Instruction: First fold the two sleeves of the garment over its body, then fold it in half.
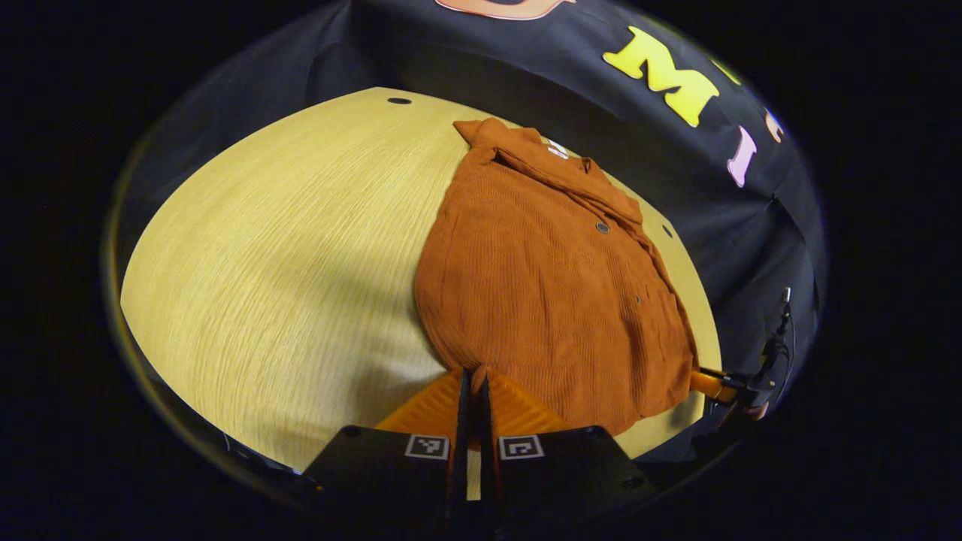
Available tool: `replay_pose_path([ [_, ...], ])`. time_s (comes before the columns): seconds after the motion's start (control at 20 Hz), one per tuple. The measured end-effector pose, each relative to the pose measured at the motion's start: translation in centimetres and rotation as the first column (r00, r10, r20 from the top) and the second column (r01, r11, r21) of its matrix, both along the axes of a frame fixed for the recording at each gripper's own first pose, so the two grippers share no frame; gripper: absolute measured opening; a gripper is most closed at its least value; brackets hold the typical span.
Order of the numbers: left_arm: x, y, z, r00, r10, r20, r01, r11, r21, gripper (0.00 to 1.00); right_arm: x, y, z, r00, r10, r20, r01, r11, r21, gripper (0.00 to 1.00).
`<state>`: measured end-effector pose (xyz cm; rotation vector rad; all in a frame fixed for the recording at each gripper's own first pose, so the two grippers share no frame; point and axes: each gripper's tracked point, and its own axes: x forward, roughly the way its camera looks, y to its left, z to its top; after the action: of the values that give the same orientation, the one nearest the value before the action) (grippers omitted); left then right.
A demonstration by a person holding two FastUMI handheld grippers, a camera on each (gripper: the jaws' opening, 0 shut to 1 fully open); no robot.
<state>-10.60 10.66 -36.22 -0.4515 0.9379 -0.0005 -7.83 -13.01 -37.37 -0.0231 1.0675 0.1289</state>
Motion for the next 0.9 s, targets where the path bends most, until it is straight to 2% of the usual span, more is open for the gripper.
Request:
replay_pose_path([
  [0.1, -0.5, -0.3, 0.0, 1.000, -0.012, -0.026, 0.011, 1.000, -0.029, 0.07, -0.1, 0.5, 0.2, 0.999, -0.047, -0.024, 0.048, 0.997, 0.052, 0.11],
  [0.2, -0.9, -0.1, 0.8, 0.999, -0.027, -0.019, 0.027, 0.999, -0.040, 0.03, -0.5, 0.6, 1.1, 0.996, -0.077, -0.038, 0.081, 0.990, 0.113, 0.11],
  [0.25, -1.3, 0.0, 1.1, 0.999, -0.035, -0.018, 0.034, 0.999, -0.041, 0.03, -0.7, 0.6, 1.6, 0.995, -0.087, -0.041, 0.092, 0.986, 0.139, 0.01],
  [0.4, -2.7, 0.5, 2.6, 0.999, -0.051, -0.009, 0.051, 0.997, -0.064, 0.03, -1.2, 0.0, 3.5, 0.991, -0.128, -0.042, 0.134, 0.970, 0.202, 0.01],
  [0.55, -4.4, 0.5, 5.5, 0.996, -0.082, 0.020, 0.084, 0.992, -0.097, 0.03, -1.1, -1.0, 7.8, 0.987, -0.156, -0.039, 0.160, 0.948, 0.274, 0.01],
  [0.75, -4.9, 0.3, 12.5, 0.980, -0.135, 0.144, 0.153, 0.981, -0.118, 0.03, 3.0, -0.4, 15.0, 0.980, -0.201, 0.010, 0.181, 0.901, 0.395, 0.01],
  [0.9, -2.8, 0.9, 18.5, 0.953, -0.157, 0.258, 0.185, 0.979, -0.086, 0.03, 7.7, -0.1, 21.5, 0.976, -0.206, 0.074, 0.152, 0.881, 0.447, 0.00],
])
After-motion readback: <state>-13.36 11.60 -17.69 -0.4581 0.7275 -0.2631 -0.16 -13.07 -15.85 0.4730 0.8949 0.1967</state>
